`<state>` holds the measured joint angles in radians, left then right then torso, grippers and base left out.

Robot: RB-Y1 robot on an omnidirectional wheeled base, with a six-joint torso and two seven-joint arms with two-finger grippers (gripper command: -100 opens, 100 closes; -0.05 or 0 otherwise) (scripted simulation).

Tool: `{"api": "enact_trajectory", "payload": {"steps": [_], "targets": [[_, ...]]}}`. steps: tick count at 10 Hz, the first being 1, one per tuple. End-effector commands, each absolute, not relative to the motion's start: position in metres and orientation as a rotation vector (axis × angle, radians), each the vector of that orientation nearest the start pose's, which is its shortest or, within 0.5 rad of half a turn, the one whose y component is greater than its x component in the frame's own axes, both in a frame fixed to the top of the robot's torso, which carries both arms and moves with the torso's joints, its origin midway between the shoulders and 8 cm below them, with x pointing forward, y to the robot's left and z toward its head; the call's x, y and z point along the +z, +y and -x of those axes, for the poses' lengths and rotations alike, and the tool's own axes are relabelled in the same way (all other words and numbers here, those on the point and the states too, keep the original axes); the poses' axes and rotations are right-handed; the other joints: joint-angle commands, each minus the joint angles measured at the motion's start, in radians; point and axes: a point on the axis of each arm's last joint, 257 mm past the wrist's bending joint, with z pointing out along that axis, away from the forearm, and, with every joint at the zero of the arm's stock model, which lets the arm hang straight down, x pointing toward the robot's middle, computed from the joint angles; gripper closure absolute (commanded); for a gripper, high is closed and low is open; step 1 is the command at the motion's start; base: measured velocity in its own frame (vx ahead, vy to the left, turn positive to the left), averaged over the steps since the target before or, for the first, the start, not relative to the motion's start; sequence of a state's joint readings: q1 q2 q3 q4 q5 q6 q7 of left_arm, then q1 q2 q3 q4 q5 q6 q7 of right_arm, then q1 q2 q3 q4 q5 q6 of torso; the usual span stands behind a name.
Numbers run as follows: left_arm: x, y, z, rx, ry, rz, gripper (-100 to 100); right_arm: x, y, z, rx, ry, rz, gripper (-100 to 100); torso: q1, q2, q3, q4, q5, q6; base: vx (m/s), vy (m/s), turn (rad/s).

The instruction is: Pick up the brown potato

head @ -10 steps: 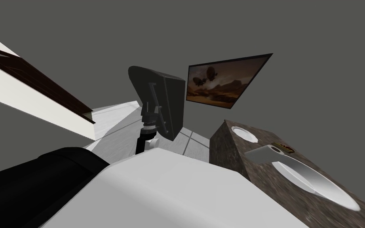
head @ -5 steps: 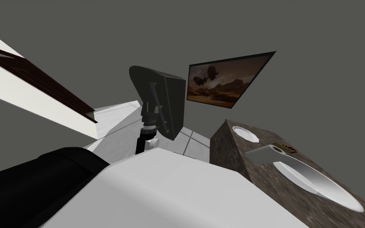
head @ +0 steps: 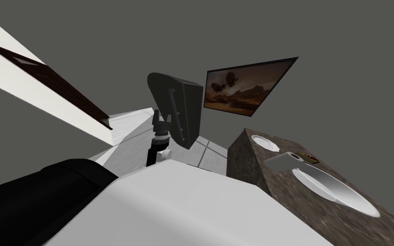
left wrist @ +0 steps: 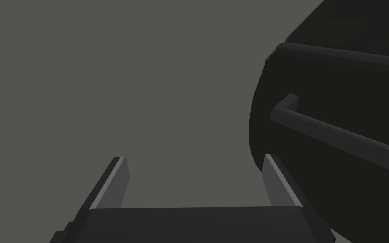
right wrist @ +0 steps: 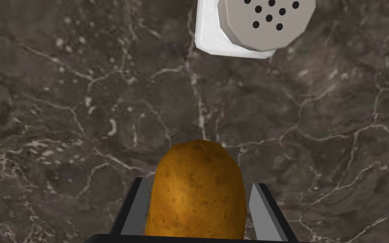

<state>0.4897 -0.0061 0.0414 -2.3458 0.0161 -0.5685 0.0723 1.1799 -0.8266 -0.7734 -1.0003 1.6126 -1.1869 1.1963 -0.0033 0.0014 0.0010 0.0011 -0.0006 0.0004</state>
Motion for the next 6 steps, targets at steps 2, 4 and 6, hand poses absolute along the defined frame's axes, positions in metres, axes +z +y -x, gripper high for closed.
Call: {"api": "enact_trajectory", "payload": {"steps": [2,4,6], "targets": [[0.069,0.287,-0.314,-1.373,0.48,0.57,0,-0.313,-0.651,0.238,-0.007,2.624,1.861,100,0.001,0.0,0.0,0.0,0.0,0.001,-0.065,0.01,0.032],[0.069,0.287,-0.314,-1.373,0.48,0.57,0,-0.31,-0.655,0.223,-0.008,2.633,1.849,100,0.001,-0.001,0.0,0.0,0.0,0.001,-0.084,0.02,0.066],[0.069,0.287,-0.314,-1.374,0.48,0.57,0,-0.308,-0.657,0.209,-0.007,2.639,1.84,100,0.002,0.003,0.001,0.0,0.0,0.001,-0.134,0.029,0.081]]}}
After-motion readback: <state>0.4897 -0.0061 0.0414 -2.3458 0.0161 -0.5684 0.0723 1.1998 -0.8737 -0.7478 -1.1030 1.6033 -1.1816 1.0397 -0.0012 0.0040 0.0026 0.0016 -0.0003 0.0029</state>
